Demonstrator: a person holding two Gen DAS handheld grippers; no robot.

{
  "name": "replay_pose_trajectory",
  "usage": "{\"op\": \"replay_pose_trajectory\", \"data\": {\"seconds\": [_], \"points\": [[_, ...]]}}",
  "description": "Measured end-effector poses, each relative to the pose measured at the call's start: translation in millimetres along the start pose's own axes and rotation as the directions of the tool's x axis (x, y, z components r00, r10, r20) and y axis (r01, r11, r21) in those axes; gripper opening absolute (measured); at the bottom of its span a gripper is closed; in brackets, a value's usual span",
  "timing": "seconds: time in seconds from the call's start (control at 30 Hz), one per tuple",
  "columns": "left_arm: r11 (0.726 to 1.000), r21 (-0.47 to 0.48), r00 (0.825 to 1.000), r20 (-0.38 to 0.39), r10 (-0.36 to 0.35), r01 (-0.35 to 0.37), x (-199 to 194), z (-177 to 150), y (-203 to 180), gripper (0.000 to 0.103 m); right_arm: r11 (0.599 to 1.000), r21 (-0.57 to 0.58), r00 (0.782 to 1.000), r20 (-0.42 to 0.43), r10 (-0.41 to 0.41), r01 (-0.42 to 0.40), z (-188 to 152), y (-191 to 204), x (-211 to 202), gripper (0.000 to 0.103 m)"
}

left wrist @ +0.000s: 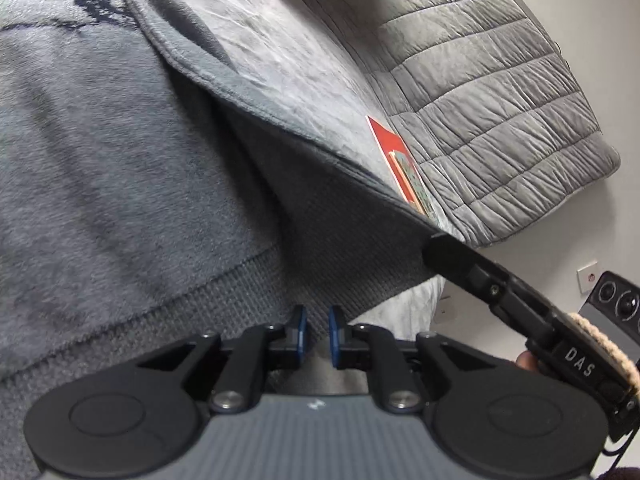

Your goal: Fold clothes

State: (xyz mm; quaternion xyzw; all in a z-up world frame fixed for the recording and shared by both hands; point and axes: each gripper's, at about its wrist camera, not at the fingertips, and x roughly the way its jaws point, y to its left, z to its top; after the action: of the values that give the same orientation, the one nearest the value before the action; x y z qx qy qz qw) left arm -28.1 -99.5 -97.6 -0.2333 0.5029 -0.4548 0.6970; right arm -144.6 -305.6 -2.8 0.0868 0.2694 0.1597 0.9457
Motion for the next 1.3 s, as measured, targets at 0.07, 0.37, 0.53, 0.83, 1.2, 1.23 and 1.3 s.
{"op": "replay_pose_trajectory", "data": {"seconds": [0.07,0.37,0.53,0.83,1.2,1.23,1.3], "points": [[0.997,-0.069,0.999,0.05,-0.016,0.019,-16.4,2.2,13.0,0.03,0.999,-0.018,0.999,-0.012,0.033,-0.033,-0.1,4.7,0.6,0.008],[0.933,-0.311,0.951,0.297,-0.087,0.182,-41.2,12.1,58.2,0.06,0.986,-0.131,0.99,-0.112,0.087,-0.101,-6.5,27.3,13.1,0.008],[0.969,-0.236,0.948,0.317,0.012,0.066,-44.3,10.9,44.8,0.051,0.981,-0.151,0.983,-0.157,0.099,-0.123,-10.8,34.0,20.3,0.008],[0.933,-0.02,0.889,0.295,0.349,-0.359,-53.4,9.9,9.8,0.025,0.971,-0.15,0.924,-0.363,0.122,-0.188,-27.3,47.7,49.0,0.014],[0.914,0.115,0.874,0.36,0.327,-0.389,-53.2,0.0,-8.1,0.042,0.998,0.001,0.982,-0.175,0.069,-0.07,-4.2,20.2,38.4,0.022],[0.915,0.126,0.879,0.351,0.321,-0.384,-49.6,-1.0,-8.5,0.042,0.999,-0.01,0.983,-0.181,0.036,-0.038,-4.5,19.3,43.5,0.022],[0.915,0.148,0.891,0.332,0.311,-0.374,-42.5,-3.0,-9.5,0.043,0.999,-0.046,0.976,-0.219,-0.019,0.009,-8.7,19.9,54.4,0.022]]}}
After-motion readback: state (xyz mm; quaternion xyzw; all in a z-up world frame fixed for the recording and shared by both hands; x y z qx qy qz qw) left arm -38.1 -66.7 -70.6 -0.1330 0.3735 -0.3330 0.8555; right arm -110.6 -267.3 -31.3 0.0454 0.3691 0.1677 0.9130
